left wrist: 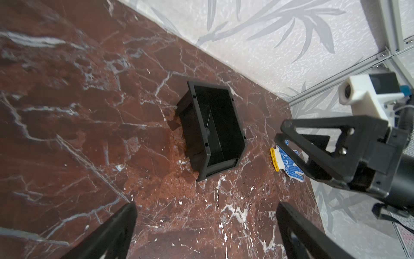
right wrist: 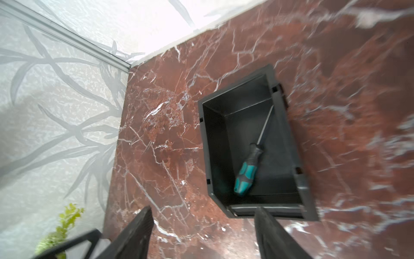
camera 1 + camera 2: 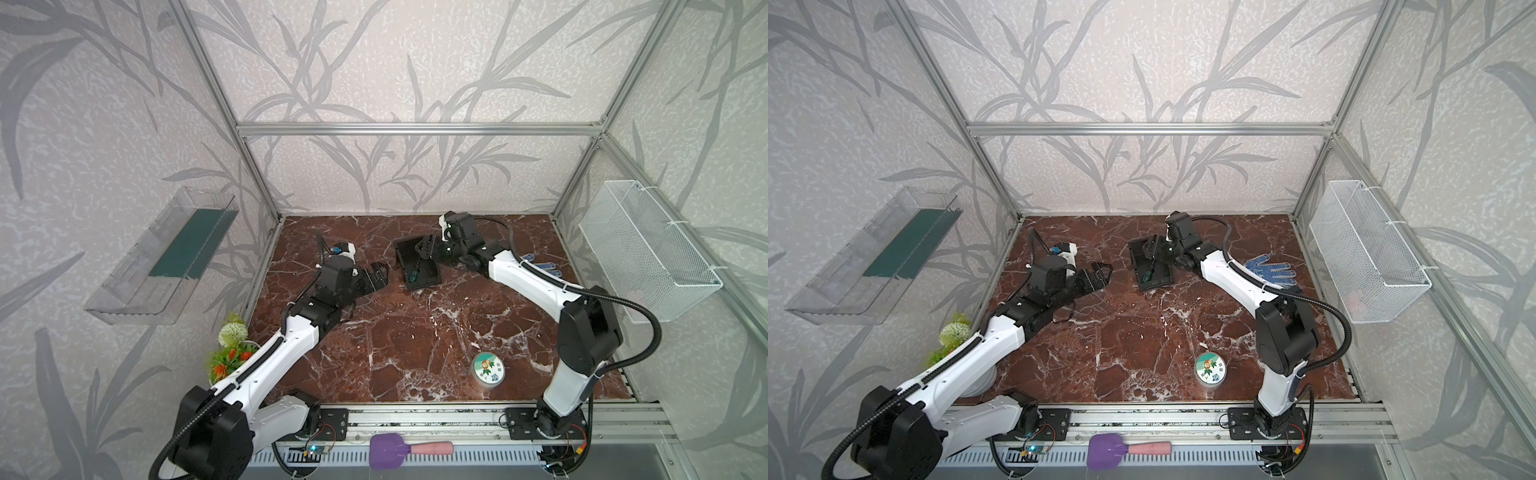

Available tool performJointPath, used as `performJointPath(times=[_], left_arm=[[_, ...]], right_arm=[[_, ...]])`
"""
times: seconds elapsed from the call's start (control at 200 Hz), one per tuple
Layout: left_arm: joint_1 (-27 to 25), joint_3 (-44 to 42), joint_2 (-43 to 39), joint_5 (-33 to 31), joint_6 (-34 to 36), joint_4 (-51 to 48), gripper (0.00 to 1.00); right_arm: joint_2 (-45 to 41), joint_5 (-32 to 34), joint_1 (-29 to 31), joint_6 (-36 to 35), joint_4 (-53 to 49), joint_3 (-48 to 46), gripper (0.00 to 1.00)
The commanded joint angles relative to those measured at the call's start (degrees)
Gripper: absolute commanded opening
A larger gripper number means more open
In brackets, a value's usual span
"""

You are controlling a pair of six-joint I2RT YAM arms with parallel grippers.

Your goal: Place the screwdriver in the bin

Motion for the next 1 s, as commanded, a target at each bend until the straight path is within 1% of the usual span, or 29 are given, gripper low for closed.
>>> performJointPath(times=[0.0,0.045,0.15,0.275,0.36,0.47,0.55,0.605,0.68,0.775,0.95,1.0], left_arm=[[1.91,2.55,-2.54,-4.97,4.48,-3.42,0.99],[2.96,3.0,-3.03,-6.05,5.28,-3.6,0.99],[5.77,4.31,-3.49,-8.42,6.57,-4.47,0.99],[8.51,4.31,-3.29,-12.89,8.48,-5.09,0.99],[9.59,2.66,-3.06,-18.34,10.08,-4.99,0.99],[10.47,-1.46,-3.34,-25.84,11.13,-3.31,0.99],[10.93,-6.24,-4.41,-29.49,12.02,1.03,0.99],[11.39,-9.18,-5.38,-31.52,12.73,3.87,0.99],[11.68,-12.66,-6.32,-35.12,14.4,6.72,0.99],[12.2,-16.28,-6.22,-40.17,17.18,10.78,0.99],[12.66,-22.73,-5.04,-47.34,23.69,21.12,0.99],[12.75,-24.05,-4.67,-49.87,23.29,23.27,0.99]], right_arm=[[-6.83,7.09,-1.21,-6.46,0.7,-4.48,0.83],[-9.75,8.91,-1.74,-8.15,2.65,-7.51,0.89],[-16.9,14.43,-3.14,-10.26,5.58,-13.79,1.0],[-24.16,19.5,-5.48,-14.03,6.21,-19.5,0.99],[-28.21,22.99,-7.08,-16.1,6.23,-23.41,0.99],[-32.57,28.83,-8.54,-18.86,8.07,-29.87,0.99],[-35.56,33.95,-9.09,-21.11,12.28,-36.04,0.99],[-37.19,37.56,-9.12,-23.91,16.4,-40.6,0.99],[-38.53,41.82,-9.19,-27.75,22.66,-46.25,0.99],[-39.83,46.1,-9.19,-28.17,23.79,-49.93,0.99],[-39.39,49.32,-9.19,-30.68,28.75,-54.46,0.99],[-38.9,49.66,-9.23,-31.46,30.39,-55.44,0.99]])
